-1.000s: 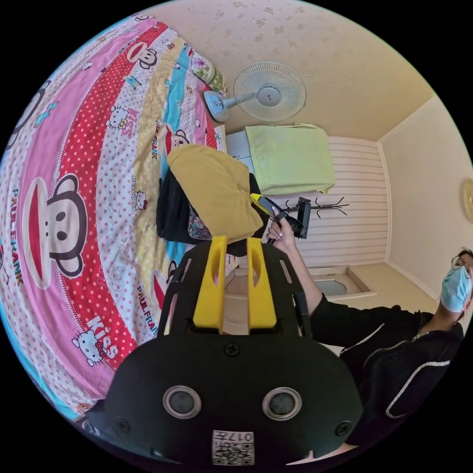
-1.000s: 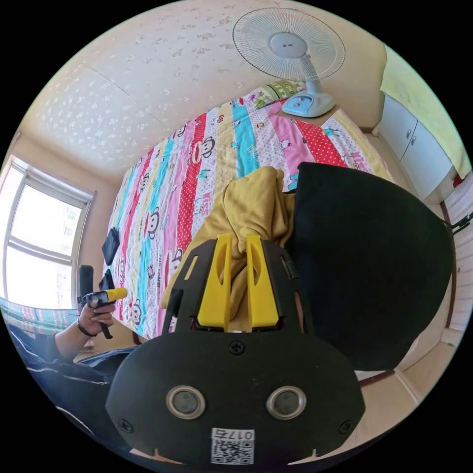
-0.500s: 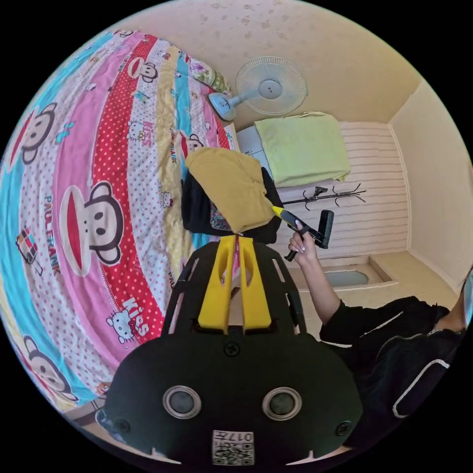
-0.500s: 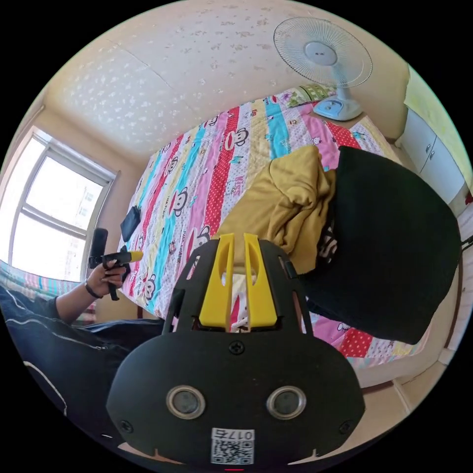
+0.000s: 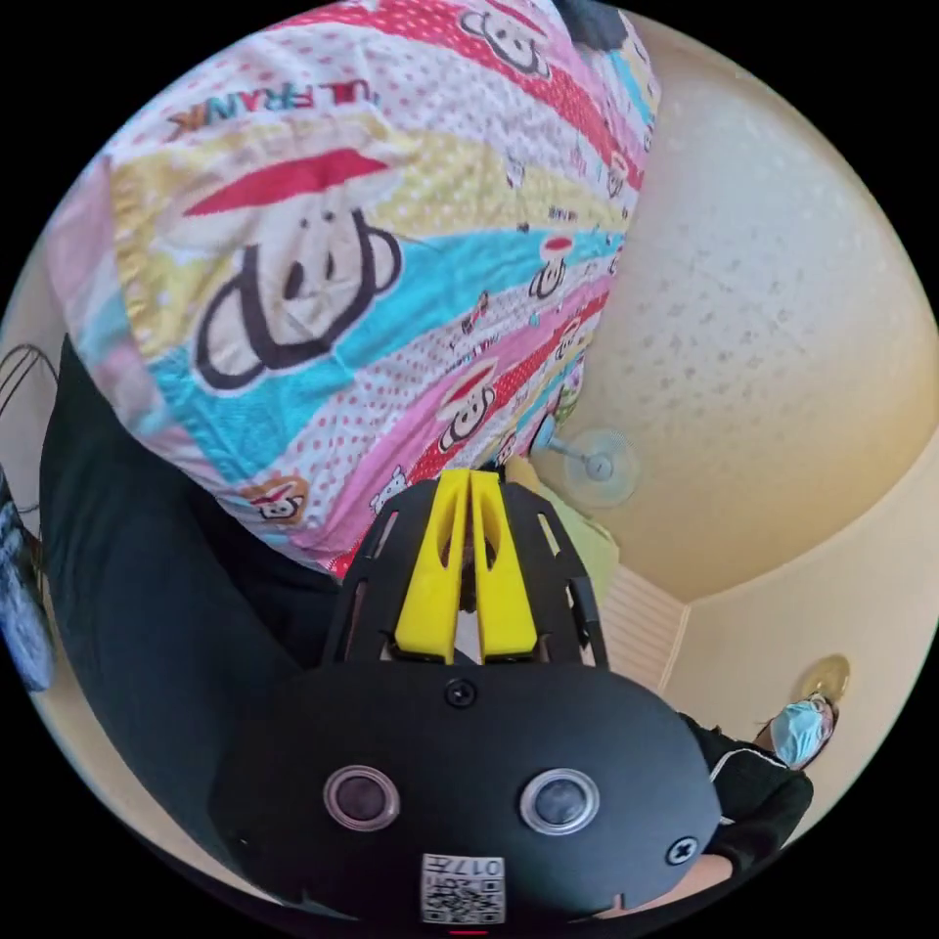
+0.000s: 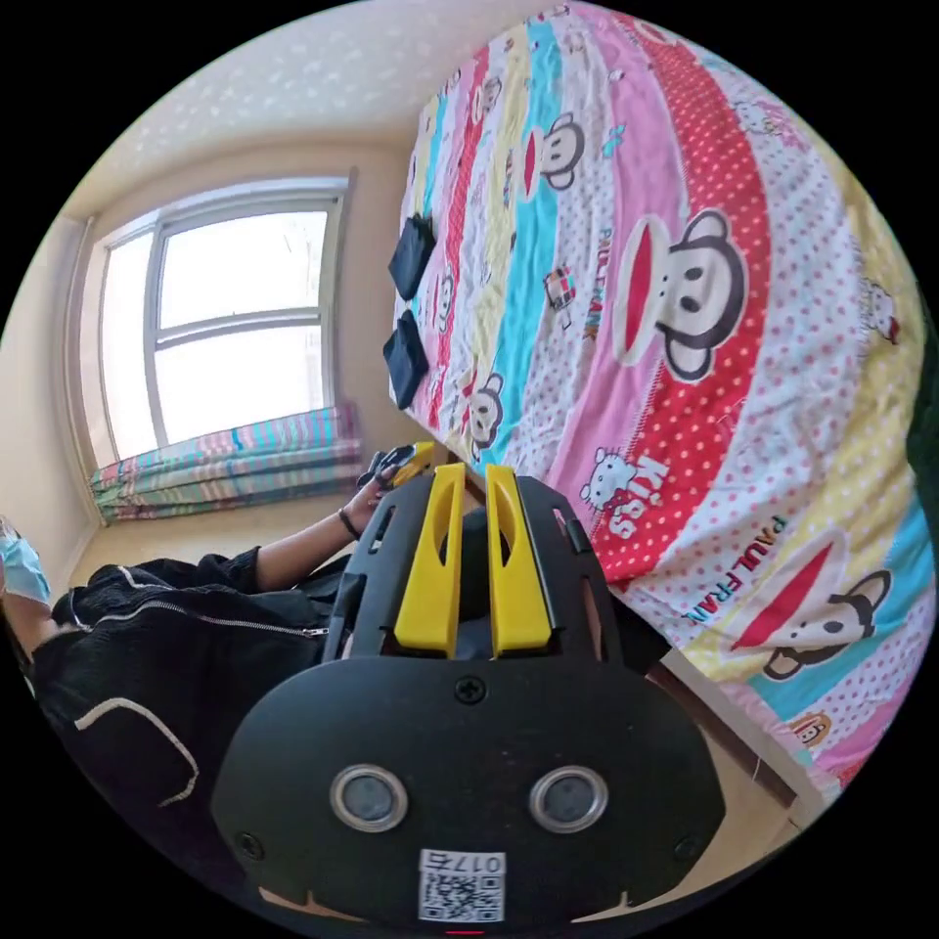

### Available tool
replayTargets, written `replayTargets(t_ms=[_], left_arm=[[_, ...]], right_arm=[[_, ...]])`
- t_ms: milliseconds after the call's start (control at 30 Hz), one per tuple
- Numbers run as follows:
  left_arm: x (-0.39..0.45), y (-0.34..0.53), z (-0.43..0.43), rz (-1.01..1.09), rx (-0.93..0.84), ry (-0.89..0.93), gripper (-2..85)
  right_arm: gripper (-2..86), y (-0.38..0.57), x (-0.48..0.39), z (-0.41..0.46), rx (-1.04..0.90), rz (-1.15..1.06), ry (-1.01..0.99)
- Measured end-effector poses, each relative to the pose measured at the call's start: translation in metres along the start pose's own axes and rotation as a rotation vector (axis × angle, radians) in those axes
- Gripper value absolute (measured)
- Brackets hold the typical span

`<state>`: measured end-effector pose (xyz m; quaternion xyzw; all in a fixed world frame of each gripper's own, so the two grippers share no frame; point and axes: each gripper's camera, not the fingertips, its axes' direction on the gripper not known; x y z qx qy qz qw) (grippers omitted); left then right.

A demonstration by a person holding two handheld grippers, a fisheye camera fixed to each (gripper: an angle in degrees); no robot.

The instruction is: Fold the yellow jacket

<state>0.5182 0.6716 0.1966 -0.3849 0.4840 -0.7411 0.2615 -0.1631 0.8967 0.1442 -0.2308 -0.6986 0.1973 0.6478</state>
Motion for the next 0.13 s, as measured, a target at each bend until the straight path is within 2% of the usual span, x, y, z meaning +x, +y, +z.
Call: replayTargets(t_ms=[67,133], left_arm=[[-0.021,-0.01,-0.037,-0.041,0.078,0.025,-1.0],[-0.033,-0.021,-0.069,-0.072,0.13,-0.015,-1.0]], right_arm=[[4.0,-0.024,0.011,0.035,-0.116,0.035,-0.023],[4.3,-0.039,0.015,0.058,-0.134,0.046,-0.062]])
